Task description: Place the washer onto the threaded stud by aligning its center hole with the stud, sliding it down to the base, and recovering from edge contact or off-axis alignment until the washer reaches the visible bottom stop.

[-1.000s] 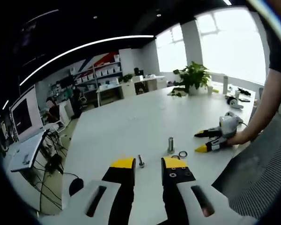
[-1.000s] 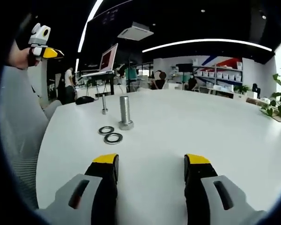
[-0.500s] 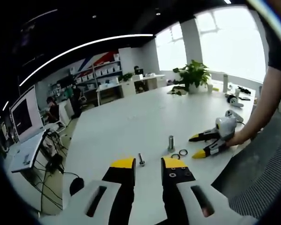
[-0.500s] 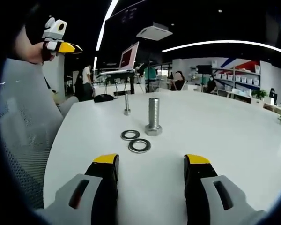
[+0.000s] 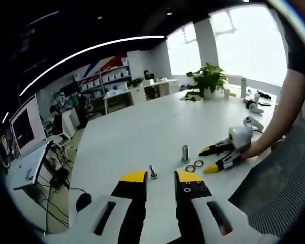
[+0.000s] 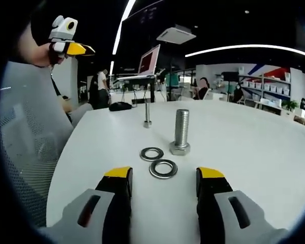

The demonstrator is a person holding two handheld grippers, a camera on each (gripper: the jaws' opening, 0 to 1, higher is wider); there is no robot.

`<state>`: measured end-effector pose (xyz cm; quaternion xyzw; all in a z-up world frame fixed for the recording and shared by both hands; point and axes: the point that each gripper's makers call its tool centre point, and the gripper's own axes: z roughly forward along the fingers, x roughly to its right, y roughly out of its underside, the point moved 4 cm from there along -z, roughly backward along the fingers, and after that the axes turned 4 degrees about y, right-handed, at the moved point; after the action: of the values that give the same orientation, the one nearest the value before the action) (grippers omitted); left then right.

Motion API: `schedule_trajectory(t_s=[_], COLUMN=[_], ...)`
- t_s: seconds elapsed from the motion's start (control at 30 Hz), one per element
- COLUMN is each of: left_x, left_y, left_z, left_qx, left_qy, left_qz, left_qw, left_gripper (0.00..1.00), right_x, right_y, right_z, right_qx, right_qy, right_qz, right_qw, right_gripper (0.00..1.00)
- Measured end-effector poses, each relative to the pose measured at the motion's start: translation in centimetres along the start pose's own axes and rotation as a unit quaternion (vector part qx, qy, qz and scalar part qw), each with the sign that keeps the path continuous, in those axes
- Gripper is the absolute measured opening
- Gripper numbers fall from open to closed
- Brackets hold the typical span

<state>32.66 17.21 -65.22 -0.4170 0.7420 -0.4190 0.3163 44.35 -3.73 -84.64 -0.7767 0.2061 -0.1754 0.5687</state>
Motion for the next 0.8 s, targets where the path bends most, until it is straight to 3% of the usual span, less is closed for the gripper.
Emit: schedule_trajectory(t_s=[0.47, 0.8], left_x=[0.05, 0.09], left_y=[0.19, 0.16], left_z=[0.09, 0.11], left_qx=[-0.005, -0.005], left_qy=[0.002, 0.002], left_qz=[0.002, 0.006], left_qw=[1.0000, 1.0000], left_gripper=[0.18, 0.18], right_x=[-0.60, -0.38], right_y=[-0.26, -0.30], right_z=[0.66, 0.70], right_qx=[-0.001, -0.005], right_qy=[-0.027, -0.025], right_qz=[-0.009, 0.000], right_qw=[0.9996, 0.9997], right_gripper=[0.34, 0.26])
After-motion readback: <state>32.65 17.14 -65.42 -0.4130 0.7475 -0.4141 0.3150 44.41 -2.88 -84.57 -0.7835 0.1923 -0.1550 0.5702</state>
